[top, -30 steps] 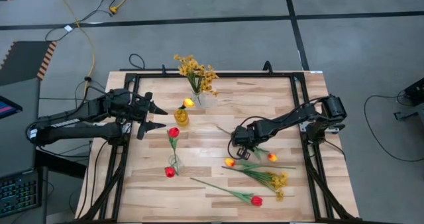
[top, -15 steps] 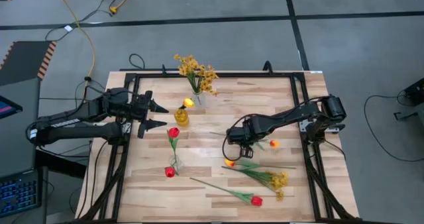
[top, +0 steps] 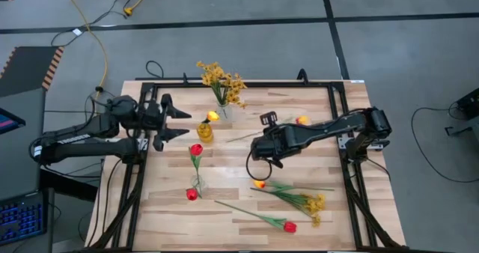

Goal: Sort flowers into vase by color
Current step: Put the top yellow tulip into the yellow vase

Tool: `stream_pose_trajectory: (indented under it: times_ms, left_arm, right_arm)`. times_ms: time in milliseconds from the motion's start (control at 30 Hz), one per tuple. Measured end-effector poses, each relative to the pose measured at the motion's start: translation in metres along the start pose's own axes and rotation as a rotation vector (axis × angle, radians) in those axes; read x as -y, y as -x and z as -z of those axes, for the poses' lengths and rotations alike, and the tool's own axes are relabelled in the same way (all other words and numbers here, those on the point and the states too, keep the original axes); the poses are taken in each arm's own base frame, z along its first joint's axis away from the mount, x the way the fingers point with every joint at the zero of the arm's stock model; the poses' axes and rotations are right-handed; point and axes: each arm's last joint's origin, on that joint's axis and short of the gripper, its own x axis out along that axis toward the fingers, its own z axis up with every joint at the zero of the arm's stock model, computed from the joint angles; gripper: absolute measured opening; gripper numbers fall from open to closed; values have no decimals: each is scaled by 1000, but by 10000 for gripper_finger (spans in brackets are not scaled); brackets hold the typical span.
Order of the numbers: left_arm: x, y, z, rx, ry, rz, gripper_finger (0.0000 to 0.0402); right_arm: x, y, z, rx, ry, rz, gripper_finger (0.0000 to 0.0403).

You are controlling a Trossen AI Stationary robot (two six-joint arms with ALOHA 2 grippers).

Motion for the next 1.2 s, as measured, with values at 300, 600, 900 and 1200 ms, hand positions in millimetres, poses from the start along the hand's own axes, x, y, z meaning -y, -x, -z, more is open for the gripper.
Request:
stream_pose_trajectory:
  times_ms: [300,600,900,1200]
  left_arm:
    - [-5,-17,-16,161,-69,-13,236]
    - [-20,-69,-37,61,-49,-35,236]
    - [-37,-120,-55,-177,-130,-111,236]
    - [-52,-167,-52,-373,-207,-100,236]
  right_arm:
    - [11,12,-9,-104,243,353,37]
    - [18,16,-16,-195,345,494,37]
    - [22,18,-17,-273,367,564,38]
    - [23,19,-18,-276,384,564,38]
